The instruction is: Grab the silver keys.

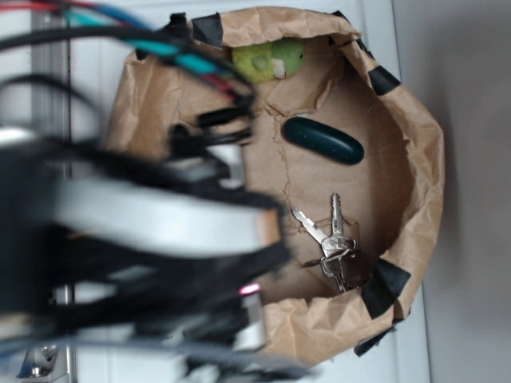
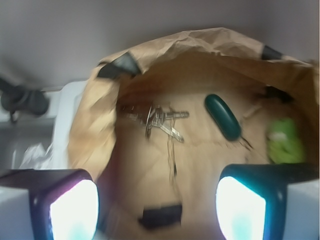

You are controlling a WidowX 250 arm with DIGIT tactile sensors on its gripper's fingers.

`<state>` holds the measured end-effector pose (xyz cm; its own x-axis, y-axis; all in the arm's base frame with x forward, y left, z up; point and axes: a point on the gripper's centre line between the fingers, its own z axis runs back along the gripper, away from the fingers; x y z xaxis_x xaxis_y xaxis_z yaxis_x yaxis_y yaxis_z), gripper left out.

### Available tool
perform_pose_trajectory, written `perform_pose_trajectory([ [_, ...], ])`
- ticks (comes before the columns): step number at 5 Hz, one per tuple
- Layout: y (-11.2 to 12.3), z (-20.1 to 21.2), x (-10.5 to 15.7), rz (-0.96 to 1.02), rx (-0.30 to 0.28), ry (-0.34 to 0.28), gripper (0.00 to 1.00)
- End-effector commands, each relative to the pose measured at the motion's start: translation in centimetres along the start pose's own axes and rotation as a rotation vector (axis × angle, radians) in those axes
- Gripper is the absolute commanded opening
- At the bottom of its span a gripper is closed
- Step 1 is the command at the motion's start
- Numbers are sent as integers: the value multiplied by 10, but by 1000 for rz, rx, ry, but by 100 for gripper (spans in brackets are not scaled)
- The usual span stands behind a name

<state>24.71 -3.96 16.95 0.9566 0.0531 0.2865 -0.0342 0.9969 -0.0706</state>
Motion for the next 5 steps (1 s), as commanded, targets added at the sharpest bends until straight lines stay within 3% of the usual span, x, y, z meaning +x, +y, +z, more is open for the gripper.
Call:
perform_pose_trajectory([
  [1,38,-27,28,84,-72,-8,100],
  [4,22,-75,-1,40,-14,-68,100],
  [5,12,-87,2,57,-48,-86,100],
])
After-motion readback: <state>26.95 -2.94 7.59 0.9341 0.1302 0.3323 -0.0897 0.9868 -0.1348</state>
